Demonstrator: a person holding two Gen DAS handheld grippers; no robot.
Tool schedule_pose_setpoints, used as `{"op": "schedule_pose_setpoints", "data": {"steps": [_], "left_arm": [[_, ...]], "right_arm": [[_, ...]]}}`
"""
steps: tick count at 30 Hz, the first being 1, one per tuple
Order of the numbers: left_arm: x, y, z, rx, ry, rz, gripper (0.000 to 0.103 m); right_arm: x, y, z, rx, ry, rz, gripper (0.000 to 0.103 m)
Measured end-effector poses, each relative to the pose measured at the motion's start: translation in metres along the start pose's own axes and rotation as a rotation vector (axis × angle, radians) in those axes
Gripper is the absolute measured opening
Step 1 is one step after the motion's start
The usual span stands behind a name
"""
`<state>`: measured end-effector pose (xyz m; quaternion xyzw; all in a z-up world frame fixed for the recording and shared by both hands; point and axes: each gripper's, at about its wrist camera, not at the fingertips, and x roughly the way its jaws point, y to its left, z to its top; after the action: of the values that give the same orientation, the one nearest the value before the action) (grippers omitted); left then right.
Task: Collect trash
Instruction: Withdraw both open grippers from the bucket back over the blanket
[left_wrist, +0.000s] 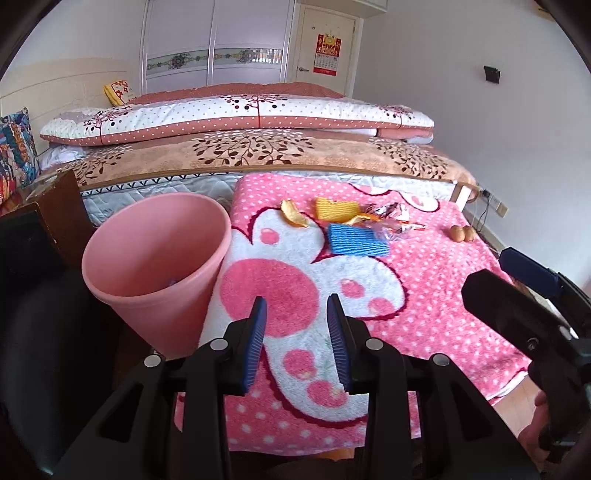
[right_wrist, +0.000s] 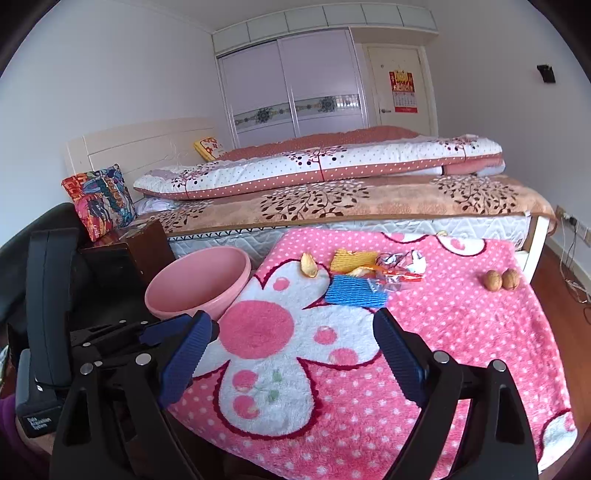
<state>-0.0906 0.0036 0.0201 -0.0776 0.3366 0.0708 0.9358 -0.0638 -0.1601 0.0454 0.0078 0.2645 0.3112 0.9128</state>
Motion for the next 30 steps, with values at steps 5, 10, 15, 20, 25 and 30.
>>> {"op": "schedule_pose_setpoints", "data": {"steps": [5, 10, 15, 20, 25, 30], "left_arm": [[-0.014, -0.012, -0.005, 0.036, -0.038, -0.021, 0.034], [-0.025, -0.018, -0.009, 0.047, -0.057, -0.029, 0.034], [-0.034, -0.019, -0.011, 0.052, -0.075, -0.026, 0.034], [-0.035, -0.024, -0.012, 0.085, -0.081, -0.020, 0.034], [-0.028, -0.020, -0.012, 0.087, -0.079, -0.023, 0.034], [-0.014, -0.009, -0.011, 0.074, -0.051, -0.002, 0.034]], "right_arm": [[-0.003, -0.007, -0.006, 0.034, 0.029, 0.014, 0.087], [-0.010, -0.006, -0.009, 0.038, 0.024, 0.043, 0.085], [-0.020, -0.001, -0.010, 0.028, 0.005, 0.062, 0.079], [-0.023, 0.007, -0.010, -0.004, -0.009, 0.066, 0.074], [-0.009, 0.008, -0.009, -0.003, 0.016, 0.097, 0.070], [0.015, 0.007, -0.009, 0.009, 0.076, 0.134, 0.064]]}}
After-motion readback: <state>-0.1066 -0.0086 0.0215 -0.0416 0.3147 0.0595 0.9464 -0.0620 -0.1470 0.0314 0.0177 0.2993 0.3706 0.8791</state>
